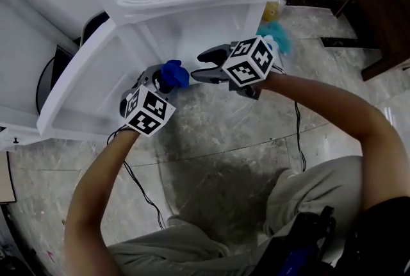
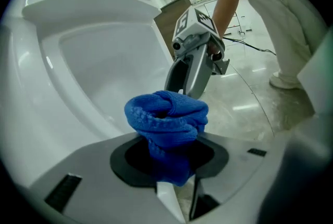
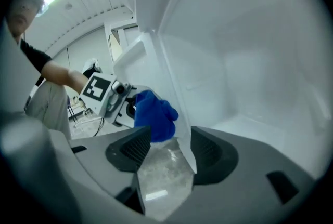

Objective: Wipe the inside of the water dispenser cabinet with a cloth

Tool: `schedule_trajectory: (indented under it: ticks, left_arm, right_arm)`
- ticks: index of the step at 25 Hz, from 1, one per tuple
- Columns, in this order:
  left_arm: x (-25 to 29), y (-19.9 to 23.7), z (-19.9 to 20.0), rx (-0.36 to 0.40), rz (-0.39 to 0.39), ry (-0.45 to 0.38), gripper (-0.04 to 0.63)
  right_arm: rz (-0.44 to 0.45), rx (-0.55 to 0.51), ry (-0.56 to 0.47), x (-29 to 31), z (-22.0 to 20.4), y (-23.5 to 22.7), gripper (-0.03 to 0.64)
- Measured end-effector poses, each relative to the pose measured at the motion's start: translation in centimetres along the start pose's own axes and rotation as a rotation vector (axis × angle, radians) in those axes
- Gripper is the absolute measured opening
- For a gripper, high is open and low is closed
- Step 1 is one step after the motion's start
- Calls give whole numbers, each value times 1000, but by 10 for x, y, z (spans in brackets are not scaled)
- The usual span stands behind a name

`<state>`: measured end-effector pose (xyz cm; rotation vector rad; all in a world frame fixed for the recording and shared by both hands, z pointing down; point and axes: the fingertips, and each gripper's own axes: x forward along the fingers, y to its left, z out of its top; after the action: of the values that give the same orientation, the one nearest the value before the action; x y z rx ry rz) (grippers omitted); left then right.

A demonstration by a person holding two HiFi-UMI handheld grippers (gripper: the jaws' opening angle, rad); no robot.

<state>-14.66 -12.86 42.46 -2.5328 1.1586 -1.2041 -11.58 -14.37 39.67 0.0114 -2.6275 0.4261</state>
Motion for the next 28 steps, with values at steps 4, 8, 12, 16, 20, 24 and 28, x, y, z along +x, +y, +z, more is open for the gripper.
schedule_trajectory:
  ticks: [4,8,12,16,20,24,28]
  left_arm:
    - [-1,4,4,24,25,1,140]
    - [-1,2,6,96,49,17,140]
    - [2,-5,12,185,60,18,140]
    - [7,-12,22,203,46,6,140]
    - [10,-16,30,222,42,-10,147]
    - [12,-17,33,206,62,-27,160]
    - [15,-19,38,171,35,-58,190]
  right_arm:
    - [53,68,-40,17,27,19,273]
    - [59,154,-62,28,30,23,377]
    - [83,204,-52,36,28,30,397]
    - [105,191,39,38,17,33,394]
    - [85,211,116,30,7,25,206]
    - [83,205,126,26,6,22,182]
    - [57,174,151,21,4,16,163]
